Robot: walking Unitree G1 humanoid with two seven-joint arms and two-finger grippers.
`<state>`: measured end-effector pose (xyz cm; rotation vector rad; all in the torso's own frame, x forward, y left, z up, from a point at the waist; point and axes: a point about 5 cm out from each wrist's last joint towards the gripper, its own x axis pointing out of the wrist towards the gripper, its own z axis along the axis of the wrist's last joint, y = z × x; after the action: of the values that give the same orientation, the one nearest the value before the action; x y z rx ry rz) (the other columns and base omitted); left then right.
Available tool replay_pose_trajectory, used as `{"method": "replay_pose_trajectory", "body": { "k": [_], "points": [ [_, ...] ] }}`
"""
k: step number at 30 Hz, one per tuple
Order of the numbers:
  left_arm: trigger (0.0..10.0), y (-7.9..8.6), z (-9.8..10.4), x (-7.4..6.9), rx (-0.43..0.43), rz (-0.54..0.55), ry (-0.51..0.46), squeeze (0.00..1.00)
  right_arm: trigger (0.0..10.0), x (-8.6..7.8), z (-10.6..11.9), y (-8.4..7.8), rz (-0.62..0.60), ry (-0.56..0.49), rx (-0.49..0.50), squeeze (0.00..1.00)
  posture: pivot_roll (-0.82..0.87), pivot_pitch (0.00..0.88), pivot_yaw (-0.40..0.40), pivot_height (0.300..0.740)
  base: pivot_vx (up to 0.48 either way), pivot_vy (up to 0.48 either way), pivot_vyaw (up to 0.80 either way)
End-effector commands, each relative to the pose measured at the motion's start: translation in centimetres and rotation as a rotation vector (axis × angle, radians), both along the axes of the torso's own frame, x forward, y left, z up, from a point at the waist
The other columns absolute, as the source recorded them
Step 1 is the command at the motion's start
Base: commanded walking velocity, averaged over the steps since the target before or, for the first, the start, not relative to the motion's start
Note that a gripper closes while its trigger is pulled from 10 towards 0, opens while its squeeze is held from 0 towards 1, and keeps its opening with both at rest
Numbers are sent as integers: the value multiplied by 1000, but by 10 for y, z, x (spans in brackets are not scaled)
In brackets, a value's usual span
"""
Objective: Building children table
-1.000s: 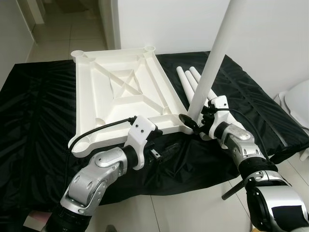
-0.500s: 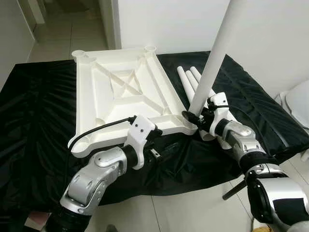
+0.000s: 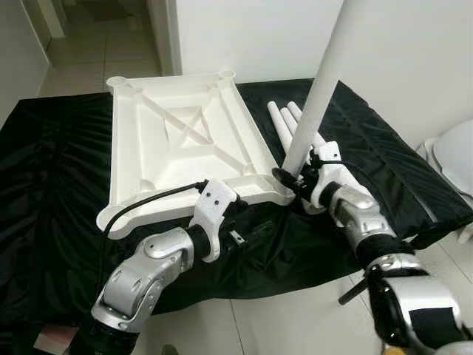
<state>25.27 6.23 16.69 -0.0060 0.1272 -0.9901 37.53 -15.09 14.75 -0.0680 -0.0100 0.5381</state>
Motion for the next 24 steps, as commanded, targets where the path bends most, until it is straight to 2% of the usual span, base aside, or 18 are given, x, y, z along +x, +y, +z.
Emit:
{"method": "replay_pose_trajectory", "body": {
  "k": [1, 5, 6, 8, 11, 20, 22, 23, 24],
  "points": [
    [10000, -3, 0, -3, -4, -24, 6, 0, 10000, 3, 2, 5, -91, -2, 59, 0, -40, 38, -15, 740, 0, 0, 0],
    [10000, -4, 0, -3, -4, -27, 6, 0, 10000, 4, 2, 10, -177, 8, 107, 0, -39, 36, -16, 740, 0, 0, 0],
    [10000, -4, 0, -4, -4, -29, 7, 0, 10000, 4, 1, 18, -248, 14, 152, 0, -37, 32, -18, 740, 0, 0, 0],
    [10000, -4, -1, -4, -3, -30, 7, 0, 10000, 4, 1, 22, -266, 13, 168, 0, -37, 31, -18, 740, 0, 0, 0],
    [10000, -5, -1, -5, -3, -34, 8, 0, 10000, 3, -2, 35, -384, 25, 215, 0, -38, 27, -20, 740, 0, 0, 0],
    [10000, -5, -1, -5, -4, -36, 9, 0, 10000, 2, -2, 42, -433, 27, 220, 0, -38, 24, -20, 740, 0, 0, 0],
    [10000, -6, -1, -5, -4, -38, 8, 0, 10000, 3, -1, 48, -469, 30, 218, 0, -39, 22, -20, 740, 0, 0, 0],
    [10000, -6, -1, -5, -3, -41, 7, 0, 10000, 4, -1, 57, -539, 50, 209, 0, -34, 17, -21, 740, 0, 0, 0],
    [10000, -6, -1, -5, -3, -41, 7, 0, 10000, 4, -1, 57, -539, 50, 209, 0, -34, 17, -21, 740, 0, 0, 0]
  ]
}}
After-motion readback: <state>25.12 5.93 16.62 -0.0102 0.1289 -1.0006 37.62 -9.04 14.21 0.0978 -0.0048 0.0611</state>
